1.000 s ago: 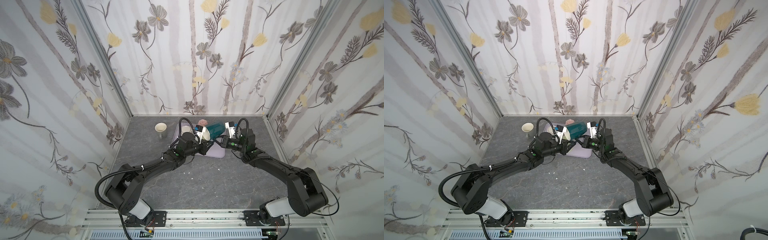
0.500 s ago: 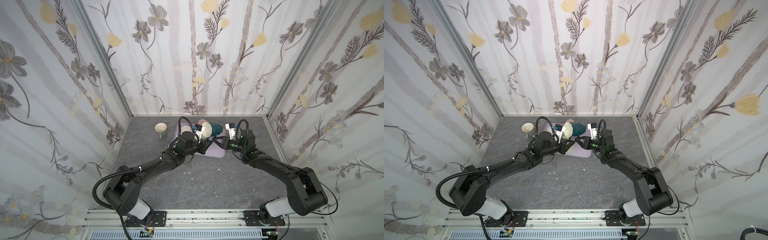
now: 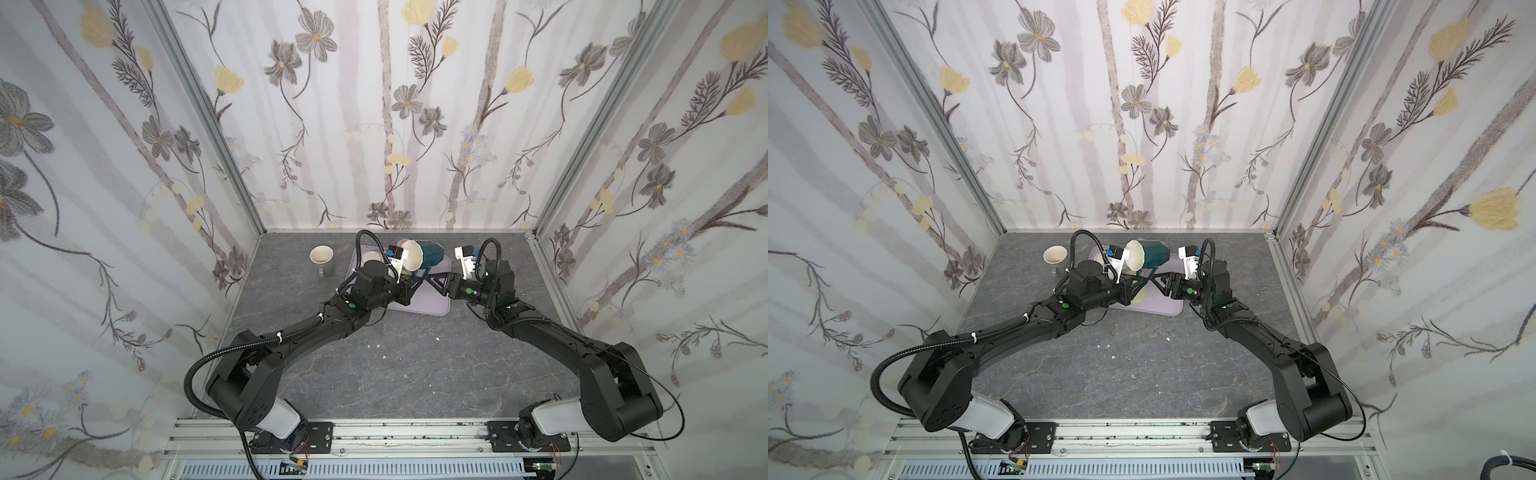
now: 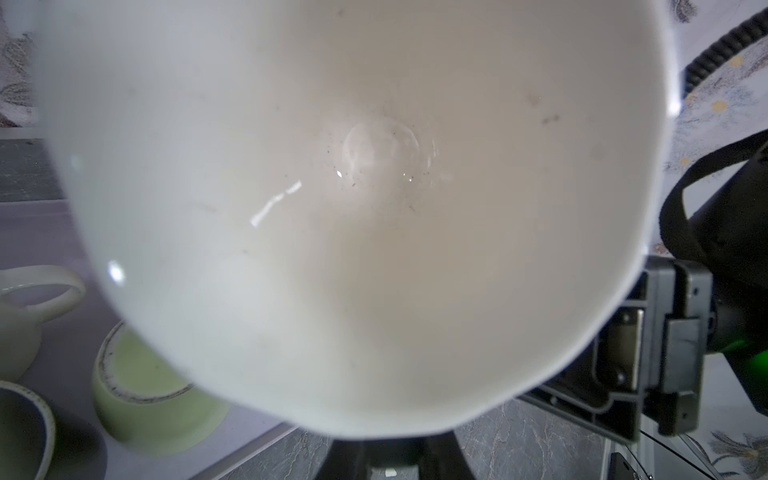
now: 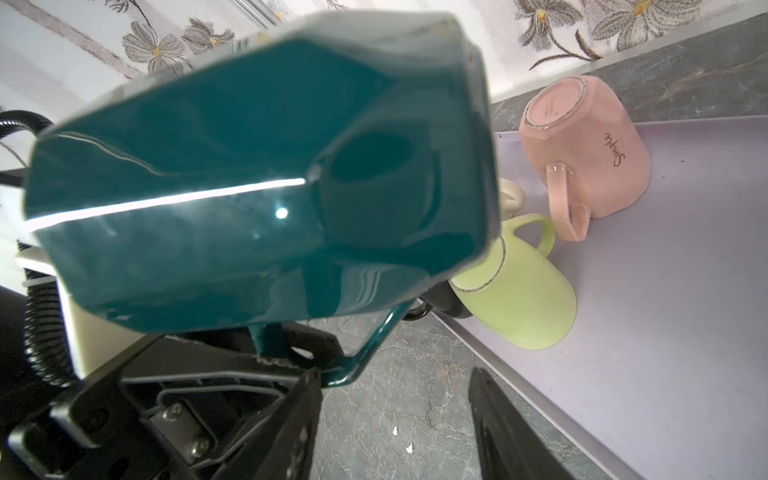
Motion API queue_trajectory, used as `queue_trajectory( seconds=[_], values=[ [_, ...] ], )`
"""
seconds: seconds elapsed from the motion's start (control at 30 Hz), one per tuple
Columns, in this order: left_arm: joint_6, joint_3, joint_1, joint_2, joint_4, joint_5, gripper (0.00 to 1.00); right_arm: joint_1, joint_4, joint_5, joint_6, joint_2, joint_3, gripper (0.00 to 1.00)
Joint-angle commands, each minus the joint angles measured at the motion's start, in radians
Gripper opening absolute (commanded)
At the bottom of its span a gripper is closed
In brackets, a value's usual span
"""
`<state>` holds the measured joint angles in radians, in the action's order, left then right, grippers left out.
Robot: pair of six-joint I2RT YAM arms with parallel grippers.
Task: Turn the mug right side up
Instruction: 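Rotate the dark green mug upright with left gripper while right gripper releases handle, then carry the dark green mug beside the grey mug with left gripper while right draws back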
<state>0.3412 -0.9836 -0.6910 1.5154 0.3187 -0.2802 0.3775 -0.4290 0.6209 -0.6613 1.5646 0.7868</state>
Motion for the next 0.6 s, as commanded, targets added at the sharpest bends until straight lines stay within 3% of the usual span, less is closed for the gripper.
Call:
queue_trajectory(
  seconds=[0.0,0.27,0.57],
  values=[
    [-0.031,-0.022,0.002,-0.002,0.062,0.029,0.00,-0.001,-0.001,-0.024,0.016,-0.018,-0.001,0.59],
    [-0.044,-0.029,0.007,-0.030,-0.006,0.087,0.00,0.000,0.086,-0.090,0.067,-0.073,0.015,0.60],
    [-0.048,0.008,0.070,-0.173,-0.178,0.211,0.00,-0.001,0.186,-0.176,0.129,-0.116,0.047,0.60]
  ],
)
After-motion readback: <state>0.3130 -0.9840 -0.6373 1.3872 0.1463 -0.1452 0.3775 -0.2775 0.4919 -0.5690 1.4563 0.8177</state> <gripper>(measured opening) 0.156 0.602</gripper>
